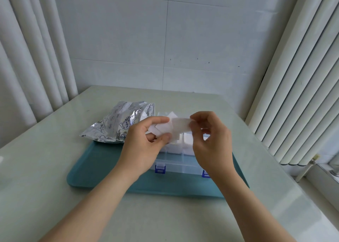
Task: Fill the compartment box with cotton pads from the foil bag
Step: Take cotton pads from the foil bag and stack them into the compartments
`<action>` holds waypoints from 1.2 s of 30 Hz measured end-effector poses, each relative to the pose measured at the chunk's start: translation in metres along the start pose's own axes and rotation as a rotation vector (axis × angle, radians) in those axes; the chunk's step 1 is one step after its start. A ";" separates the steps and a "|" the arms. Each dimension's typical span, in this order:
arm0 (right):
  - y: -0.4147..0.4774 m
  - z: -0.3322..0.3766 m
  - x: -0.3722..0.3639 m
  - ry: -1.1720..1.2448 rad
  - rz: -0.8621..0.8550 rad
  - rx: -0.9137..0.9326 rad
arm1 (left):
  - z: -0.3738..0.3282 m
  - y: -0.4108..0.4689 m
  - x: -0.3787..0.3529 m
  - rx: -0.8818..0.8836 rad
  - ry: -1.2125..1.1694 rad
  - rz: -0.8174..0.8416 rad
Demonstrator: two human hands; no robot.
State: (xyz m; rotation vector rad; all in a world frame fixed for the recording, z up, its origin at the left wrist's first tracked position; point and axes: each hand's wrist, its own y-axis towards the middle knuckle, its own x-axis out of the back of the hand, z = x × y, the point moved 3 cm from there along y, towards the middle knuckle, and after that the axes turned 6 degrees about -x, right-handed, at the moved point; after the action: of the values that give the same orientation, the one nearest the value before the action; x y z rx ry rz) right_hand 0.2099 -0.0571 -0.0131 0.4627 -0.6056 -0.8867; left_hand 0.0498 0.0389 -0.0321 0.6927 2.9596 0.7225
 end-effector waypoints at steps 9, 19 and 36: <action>0.004 -0.012 0.003 0.419 0.006 -0.512 | 0.001 0.001 0.000 0.019 -0.148 -0.060; 0.000 0.007 -0.005 0.231 0.246 -0.120 | 0.000 0.002 0.001 -0.042 -0.038 -0.015; -0.003 0.011 -0.002 -0.063 0.224 0.161 | 0.008 0.002 -0.007 -0.046 0.062 0.196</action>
State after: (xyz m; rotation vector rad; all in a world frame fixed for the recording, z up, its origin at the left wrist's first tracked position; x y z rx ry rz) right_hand 0.2000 -0.0585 -0.0070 0.5027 -0.7746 -0.6442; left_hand 0.0575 0.0411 -0.0387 0.9855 2.9474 0.8361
